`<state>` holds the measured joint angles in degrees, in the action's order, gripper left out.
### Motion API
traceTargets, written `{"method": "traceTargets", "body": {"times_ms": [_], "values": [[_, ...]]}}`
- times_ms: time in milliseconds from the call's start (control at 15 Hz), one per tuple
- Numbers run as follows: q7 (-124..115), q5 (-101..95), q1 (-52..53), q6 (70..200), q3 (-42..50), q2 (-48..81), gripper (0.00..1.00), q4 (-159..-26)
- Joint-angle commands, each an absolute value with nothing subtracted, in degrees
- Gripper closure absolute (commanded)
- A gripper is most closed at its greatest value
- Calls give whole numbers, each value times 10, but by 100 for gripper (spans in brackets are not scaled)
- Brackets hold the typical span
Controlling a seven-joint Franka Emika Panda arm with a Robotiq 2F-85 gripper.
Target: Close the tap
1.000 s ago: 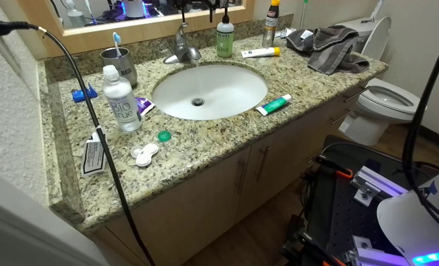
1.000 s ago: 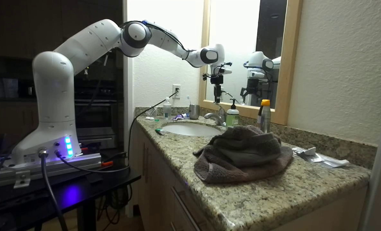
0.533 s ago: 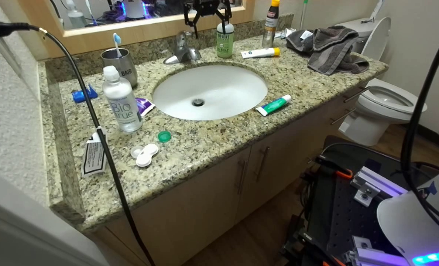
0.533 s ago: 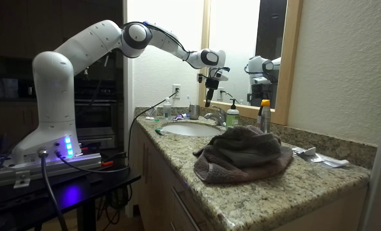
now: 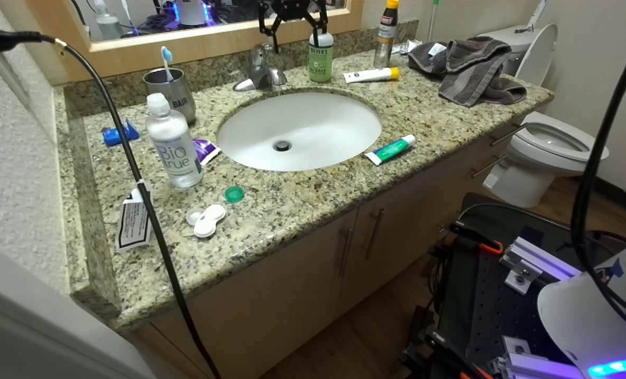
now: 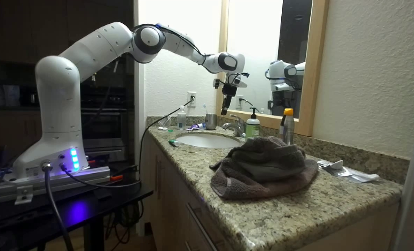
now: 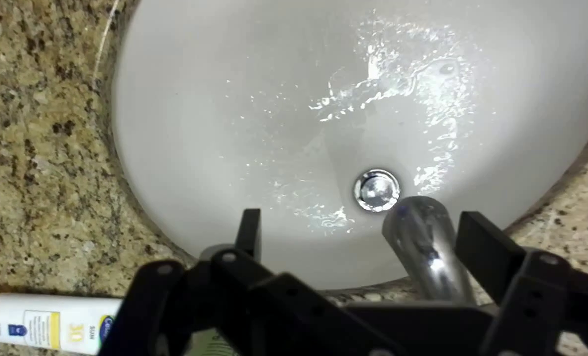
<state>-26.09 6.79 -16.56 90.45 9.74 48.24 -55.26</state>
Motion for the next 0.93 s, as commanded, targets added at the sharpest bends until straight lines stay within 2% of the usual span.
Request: {"method": "traceTargets", "body": {"times_ms": [0,400,867], "values": [[-220,84,-168,952,82,454,0,-560],[-232,53,-159,1079,100,463,0,-564],[-241,42,-159,1049,110,481,0,-545]]}}
